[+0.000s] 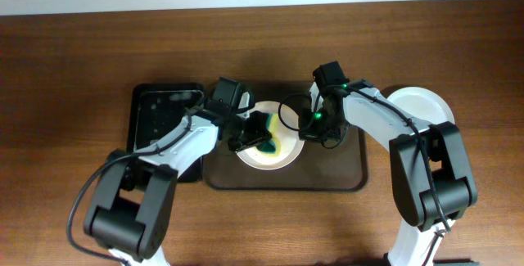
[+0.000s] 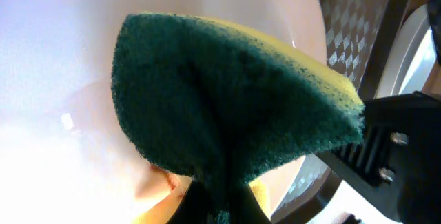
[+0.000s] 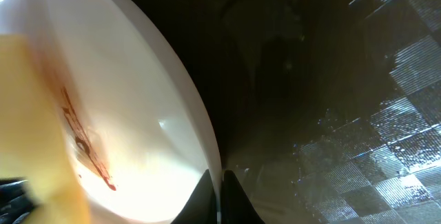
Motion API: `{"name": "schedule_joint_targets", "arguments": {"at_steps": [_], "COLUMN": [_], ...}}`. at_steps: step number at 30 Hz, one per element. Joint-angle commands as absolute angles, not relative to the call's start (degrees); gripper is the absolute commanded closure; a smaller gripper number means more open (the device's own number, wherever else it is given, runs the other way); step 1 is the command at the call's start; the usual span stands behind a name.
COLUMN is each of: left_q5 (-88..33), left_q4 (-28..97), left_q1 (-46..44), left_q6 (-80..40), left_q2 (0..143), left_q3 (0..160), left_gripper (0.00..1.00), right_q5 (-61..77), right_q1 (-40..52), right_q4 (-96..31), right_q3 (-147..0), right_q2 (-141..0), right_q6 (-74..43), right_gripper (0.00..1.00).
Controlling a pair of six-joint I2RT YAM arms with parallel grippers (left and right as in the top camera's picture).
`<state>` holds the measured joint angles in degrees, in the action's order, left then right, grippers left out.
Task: Clean dirty plates on tray and stack at the side
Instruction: 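Scrub the held plate with the sponge in the left gripper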
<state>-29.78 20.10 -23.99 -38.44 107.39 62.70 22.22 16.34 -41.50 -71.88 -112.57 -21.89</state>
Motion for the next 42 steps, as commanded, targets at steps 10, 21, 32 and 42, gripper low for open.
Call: {"name": "schedule_joint_targets", "arguments": {"at_steps": [10, 21, 32, 42], "left_q5": [-9.98, -1.74, -6.46, -11.9], "left_q4": [24.05, 28.91, 32.23, 31.09], "left_q1": [-28.42, -24.58, -24.58, -26.39], "left_q6": [-36.18, -32.8, -28.38, -39.4], "left_q2": [112.53, 111.44, 96.77, 101.16], "left_q3": [62.94, 63.68, 66.48, 64.47], "left_gripper": [1.0, 1.0, 1.0, 1.0], "right_q5": [23.35, 23.35, 23.35, 23.35], "right_q1": [16.53, 16.53, 16.53, 16.53], "right_q4": [-41.34, -41.41, -41.41, -41.8], "right_q3": [-71.57, -71.57, -71.57, -71.57], "right_q2": [-113.3, -113.3, -113.3, -113.3], "right_q6": [-21.5, -21.5, -21.5, -21.5], "right_gripper": [0.96, 0.96, 0.96, 0.96]}}
